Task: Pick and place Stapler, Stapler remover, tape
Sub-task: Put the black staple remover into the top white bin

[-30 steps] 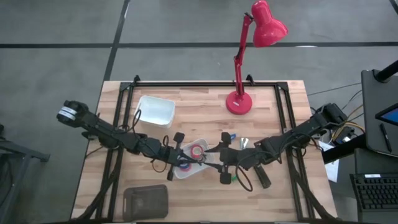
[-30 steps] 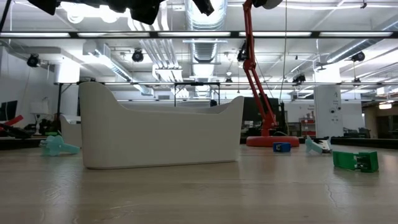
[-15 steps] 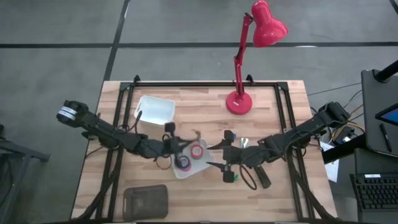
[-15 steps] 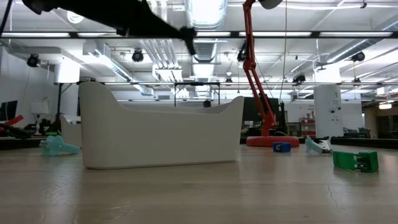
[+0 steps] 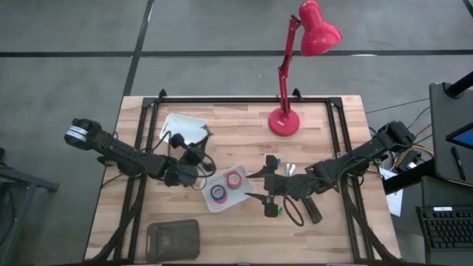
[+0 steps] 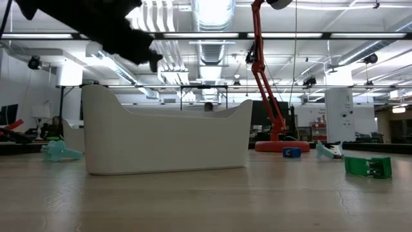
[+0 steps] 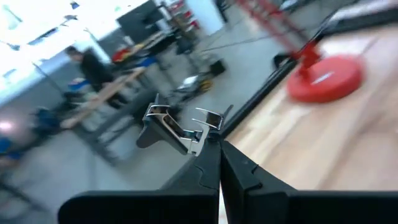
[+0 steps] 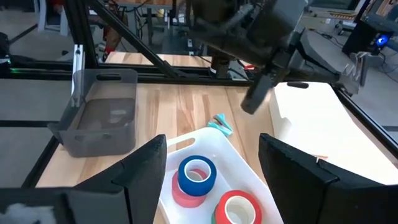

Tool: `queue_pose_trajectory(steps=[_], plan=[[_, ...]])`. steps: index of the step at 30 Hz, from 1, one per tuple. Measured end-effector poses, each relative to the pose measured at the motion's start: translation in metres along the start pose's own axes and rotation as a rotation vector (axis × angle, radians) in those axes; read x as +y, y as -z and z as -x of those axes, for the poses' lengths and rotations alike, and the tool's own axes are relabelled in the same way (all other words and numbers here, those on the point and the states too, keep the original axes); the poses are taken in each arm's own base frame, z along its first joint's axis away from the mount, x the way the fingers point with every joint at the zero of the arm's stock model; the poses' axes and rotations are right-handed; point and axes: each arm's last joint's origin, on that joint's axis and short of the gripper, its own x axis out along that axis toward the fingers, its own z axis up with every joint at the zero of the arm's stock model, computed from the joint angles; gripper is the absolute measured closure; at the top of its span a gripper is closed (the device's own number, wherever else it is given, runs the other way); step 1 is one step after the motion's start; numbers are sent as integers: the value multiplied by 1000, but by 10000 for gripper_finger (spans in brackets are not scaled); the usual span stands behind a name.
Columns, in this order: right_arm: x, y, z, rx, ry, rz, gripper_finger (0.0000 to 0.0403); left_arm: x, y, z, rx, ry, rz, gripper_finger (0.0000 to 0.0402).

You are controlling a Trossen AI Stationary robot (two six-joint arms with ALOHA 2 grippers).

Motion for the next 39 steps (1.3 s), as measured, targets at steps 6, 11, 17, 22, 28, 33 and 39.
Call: queue_pose_trajectory(steps=[6, 11, 17, 22, 28, 33, 39], plan=[[0, 0, 0, 0, 0, 0, 153, 8, 26, -11, 46, -148, -84, 401], [0, 0, 0, -2, 0, -1, 158, 11, 37, -29, 124, -60, -21, 400], [0, 0, 0, 0, -1, 0, 164, 22, 51, -51, 288, 20, 82, 399], [0, 0, 0, 4, -1, -2, 163, 31, 61, -56, 369, -36, 125, 396], [0, 1, 0, 9, -1, -2, 158, 34, 64, -62, 489, 64, 173, 395], [0, 1, 0, 9, -2, -3, 164, 39, 63, -61, 546, 32, 199, 388], [0, 1, 0, 11, -2, -2, 167, 40, 61, -61, 554, 13, 221, 343]])
